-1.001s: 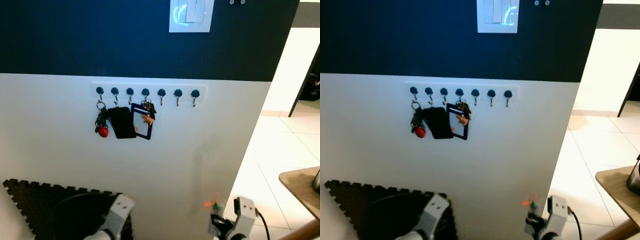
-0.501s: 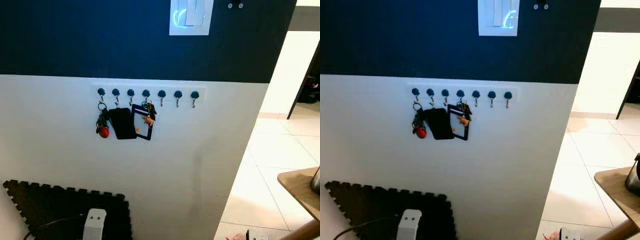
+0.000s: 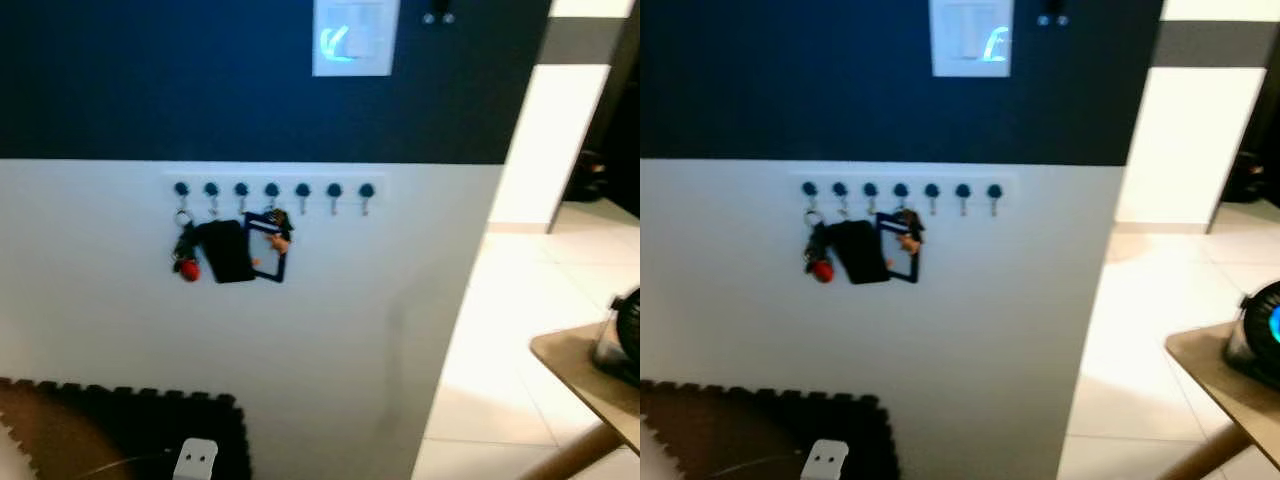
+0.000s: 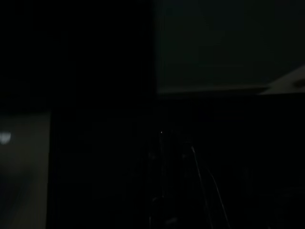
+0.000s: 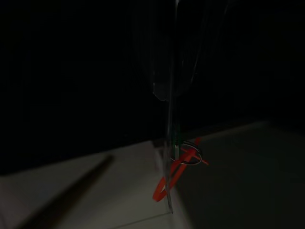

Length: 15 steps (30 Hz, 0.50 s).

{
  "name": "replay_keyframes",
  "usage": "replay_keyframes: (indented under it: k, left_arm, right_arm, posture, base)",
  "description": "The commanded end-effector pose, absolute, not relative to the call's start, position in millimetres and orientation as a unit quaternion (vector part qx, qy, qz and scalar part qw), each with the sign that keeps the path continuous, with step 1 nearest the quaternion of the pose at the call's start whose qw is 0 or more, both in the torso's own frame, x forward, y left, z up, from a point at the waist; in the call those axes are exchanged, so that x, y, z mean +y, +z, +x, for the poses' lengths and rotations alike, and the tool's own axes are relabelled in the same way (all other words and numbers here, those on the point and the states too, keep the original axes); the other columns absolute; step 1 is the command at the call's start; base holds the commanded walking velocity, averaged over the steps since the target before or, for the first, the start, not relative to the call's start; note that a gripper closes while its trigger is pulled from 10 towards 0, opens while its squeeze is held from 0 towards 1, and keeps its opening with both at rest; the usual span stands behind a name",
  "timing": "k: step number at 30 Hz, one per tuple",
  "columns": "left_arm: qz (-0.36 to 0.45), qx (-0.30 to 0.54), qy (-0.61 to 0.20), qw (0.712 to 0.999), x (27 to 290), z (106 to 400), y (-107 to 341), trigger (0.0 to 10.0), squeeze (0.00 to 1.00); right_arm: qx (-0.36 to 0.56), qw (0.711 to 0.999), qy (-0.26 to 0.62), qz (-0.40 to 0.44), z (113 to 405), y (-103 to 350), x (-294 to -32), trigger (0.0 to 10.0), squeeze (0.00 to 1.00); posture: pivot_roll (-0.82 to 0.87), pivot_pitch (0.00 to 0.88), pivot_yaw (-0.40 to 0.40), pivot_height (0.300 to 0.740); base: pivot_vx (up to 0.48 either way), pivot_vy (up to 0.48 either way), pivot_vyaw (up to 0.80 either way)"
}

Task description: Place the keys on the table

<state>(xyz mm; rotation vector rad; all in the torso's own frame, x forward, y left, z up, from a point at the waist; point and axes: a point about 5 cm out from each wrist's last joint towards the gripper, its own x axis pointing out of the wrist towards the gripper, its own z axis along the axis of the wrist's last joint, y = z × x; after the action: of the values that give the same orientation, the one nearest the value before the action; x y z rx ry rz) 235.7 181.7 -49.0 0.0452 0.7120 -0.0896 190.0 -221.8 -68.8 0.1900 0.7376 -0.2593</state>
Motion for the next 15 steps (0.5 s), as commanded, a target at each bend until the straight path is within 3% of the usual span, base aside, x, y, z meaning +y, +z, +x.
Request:
replay_keyframes:
  k: [1,15]
  left_arm:
    - [0.024,0.348,-0.052,0.936,178.9,234.5,-50.1,10.0,0.0]
    - [0.02,0.341,-0.055,0.938,184.2,234.3,-49.8,10.0,0.0]
  right_arm:
    - [0.363,0.919,-0.128,0.092,186.2,-70.7,-223.3,10.0,0.0]
    - [0.366,0.918,-0.123,0.089,186.4,-71.2,-223.4,10.0,0.0]
  posture:
    - [0.01,0.0,0.012,0.74]
    - [0.02,0.0,0.014,0.74]
  base:
    - [0.0,0.0,-0.8]
    - [0.0,0.0,-0.8]
